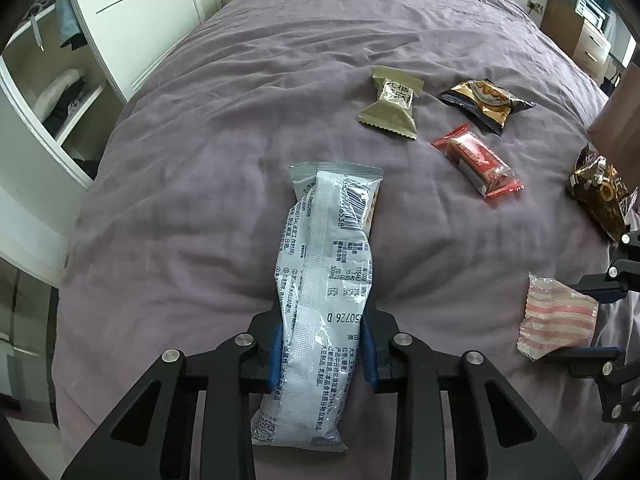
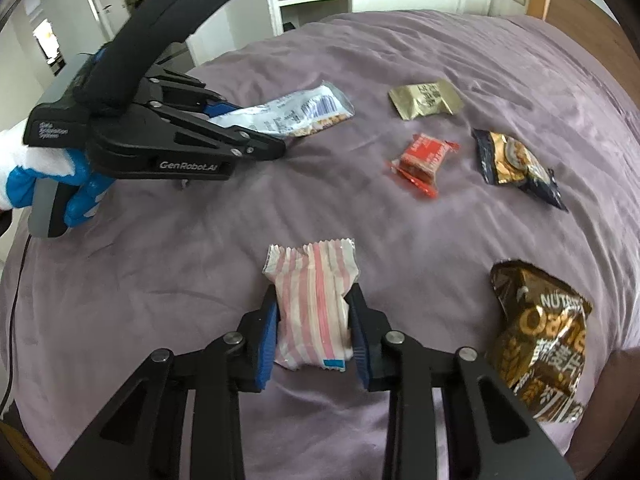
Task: Organize snacks
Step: 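Lift and carry the wrapper bar and pink candy with both tools toward the tray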
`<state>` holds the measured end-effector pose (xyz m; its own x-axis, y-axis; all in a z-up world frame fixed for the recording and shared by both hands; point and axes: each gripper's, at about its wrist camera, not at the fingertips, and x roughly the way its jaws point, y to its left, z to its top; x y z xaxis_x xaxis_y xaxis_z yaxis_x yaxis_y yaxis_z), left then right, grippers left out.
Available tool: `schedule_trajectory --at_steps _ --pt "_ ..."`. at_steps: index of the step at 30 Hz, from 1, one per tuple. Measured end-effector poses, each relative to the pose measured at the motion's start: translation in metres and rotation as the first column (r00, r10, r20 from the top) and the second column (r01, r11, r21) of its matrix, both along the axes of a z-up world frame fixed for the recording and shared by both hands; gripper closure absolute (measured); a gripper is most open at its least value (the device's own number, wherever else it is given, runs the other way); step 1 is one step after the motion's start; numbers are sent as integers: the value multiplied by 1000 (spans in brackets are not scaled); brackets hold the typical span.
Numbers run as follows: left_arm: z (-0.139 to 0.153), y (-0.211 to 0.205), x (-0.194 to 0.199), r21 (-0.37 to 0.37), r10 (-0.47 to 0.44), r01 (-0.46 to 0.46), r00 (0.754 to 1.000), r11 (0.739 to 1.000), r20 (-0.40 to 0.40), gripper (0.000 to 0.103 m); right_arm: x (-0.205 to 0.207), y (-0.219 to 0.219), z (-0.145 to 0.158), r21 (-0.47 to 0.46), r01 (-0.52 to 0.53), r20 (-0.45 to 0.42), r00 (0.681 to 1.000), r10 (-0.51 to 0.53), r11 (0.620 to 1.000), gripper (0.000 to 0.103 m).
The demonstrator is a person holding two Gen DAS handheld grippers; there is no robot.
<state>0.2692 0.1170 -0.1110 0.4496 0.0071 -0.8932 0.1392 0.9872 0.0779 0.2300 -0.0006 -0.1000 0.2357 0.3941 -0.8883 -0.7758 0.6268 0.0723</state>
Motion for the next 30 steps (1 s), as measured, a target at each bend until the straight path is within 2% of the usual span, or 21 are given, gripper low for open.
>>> schedule_trajectory --at_steps 5,10,19,30 --pt "3 -2 -2 23 10 -10 1000 1000 5 77 1 0 -1 14 63 -11 998 -63 998 103" --pt "7 -2 -10 -1 39 -39 999 999 5 77 -6 1 5 29 115 -18 993 -115 993 103" --pt "25 -12 -40 -40 46 -46 999 998 7 77 -40 -5 31 61 124 -15 992 -123 990 103" --pt "46 -27 -83 -62 49 -48 999 997 4 77 -79 -36 61 80 164 -9 986 -164 983 103"
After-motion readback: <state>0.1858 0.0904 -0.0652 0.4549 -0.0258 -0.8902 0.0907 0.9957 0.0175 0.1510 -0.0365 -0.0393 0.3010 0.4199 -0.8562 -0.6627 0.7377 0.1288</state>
